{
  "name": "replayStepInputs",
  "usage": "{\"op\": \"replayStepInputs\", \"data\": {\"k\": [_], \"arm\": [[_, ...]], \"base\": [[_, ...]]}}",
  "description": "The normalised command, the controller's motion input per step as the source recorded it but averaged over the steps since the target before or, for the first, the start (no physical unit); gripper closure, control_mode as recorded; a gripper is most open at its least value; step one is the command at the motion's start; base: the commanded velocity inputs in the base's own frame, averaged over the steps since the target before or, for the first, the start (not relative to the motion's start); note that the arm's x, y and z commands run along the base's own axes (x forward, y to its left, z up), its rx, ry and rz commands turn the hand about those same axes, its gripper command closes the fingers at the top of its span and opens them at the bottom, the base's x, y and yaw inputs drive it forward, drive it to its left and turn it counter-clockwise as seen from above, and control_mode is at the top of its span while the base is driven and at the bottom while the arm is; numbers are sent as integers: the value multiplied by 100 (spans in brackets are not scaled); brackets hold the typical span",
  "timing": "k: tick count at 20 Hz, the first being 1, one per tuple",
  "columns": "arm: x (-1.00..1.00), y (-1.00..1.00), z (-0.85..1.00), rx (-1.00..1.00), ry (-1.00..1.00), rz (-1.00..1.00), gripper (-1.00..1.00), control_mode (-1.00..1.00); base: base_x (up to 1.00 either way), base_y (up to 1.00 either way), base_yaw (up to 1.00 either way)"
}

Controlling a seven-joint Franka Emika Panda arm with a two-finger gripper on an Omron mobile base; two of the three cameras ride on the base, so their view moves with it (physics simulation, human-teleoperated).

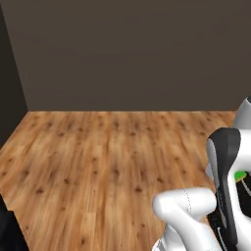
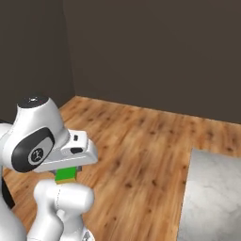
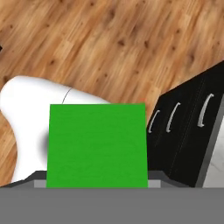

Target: Place the sponge inside the microwave to prepare for sanitizing.

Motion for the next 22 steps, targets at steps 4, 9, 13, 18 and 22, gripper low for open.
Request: {"op": "replayStepInputs", "data": {"k": [4,9,13,18,22], "arm": [[0,0,0,0,0,0,100,100],[0,0,0,0,0,0,100,100],[0,0,0,0,0,0,100,100],[0,0,0,0,0,0,100,100],[0,0,0,0,0,0,100,100]], "base": [[40,2,26],[27,1,33],[27,0,47],[35,1,58],[39,12,47]]}}
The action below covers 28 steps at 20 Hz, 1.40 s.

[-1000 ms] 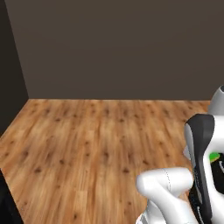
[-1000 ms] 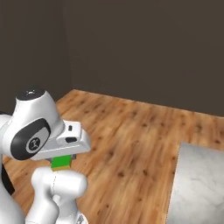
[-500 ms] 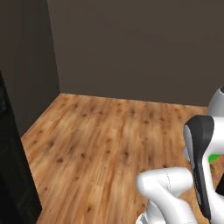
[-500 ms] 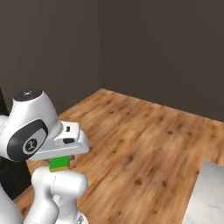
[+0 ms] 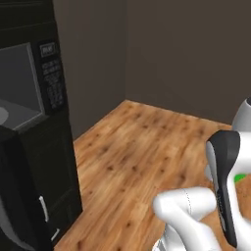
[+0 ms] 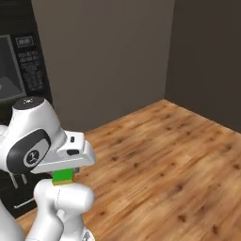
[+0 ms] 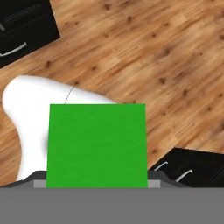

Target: Place the sponge inside the microwave to prepare for sanitizing.

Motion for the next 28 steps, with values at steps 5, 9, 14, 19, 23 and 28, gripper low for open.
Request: {"op": "replayStepInputs", "data": {"k": [5,9,14,19,23,28], "arm": [[0,0,0,0,0,0,100,100],[0,0,0,0,0,0,100,100],[0,0,0,0,0,0,100,100],[0,0,0,0,0,0,100,100],[0,0,0,0,0,0,100,100],[0,0,0,0,0,0,100,100]], "base": [[29,19,39],[42,34,17],[71,7,37],[60,-1,42],[3,-6,39],[0,-17,43]]}}
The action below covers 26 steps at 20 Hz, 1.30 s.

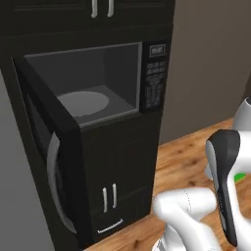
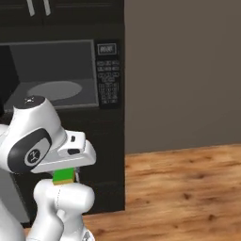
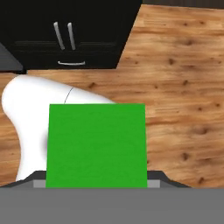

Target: Place the sponge inside the microwave to prepare for sanitizing.

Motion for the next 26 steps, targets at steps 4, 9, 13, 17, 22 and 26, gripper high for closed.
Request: {"op": "replayStepInputs", "data": {"k": [4,9,13,17,22,26], "arm": [[0,0,0,0,0,0,100,100],[0,0,0,0,0,0,100,100],[0,0,0,0,0,0,100,100],[0,0,0,0,0,0,100,100],[0,0,0,0,0,0,100,100],[0,0,0,0,0,0,100,100]], "base": [[0,-39,44],[8,-52,35],[35,-42,24],[26,-3,20],[37,21,31],[67,1,44]]}}
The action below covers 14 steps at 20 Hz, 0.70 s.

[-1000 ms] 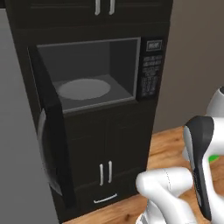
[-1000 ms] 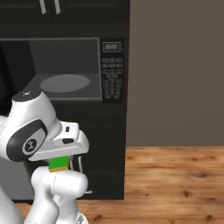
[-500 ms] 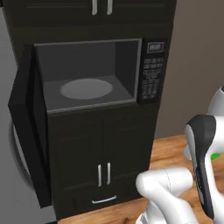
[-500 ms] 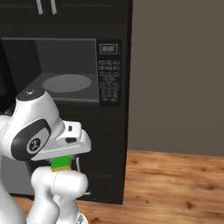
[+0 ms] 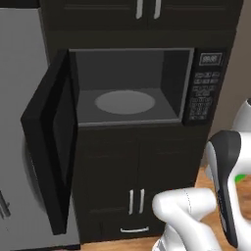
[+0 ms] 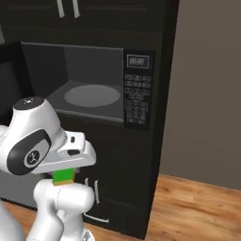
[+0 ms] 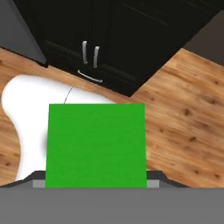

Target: Place the sponge inside the microwave to prepare for sanitizing.

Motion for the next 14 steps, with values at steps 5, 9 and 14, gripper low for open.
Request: {"op": "replayStepInputs", "data": {"k": [5,9,14], "arm": [[0,0,0,0,0,0,100,100],[0,0,0,0,0,0,100,100],[0,0,0,0,0,0,100,100]], "base": [[55,0,39],[35,0,30],[70,0,31]]}}
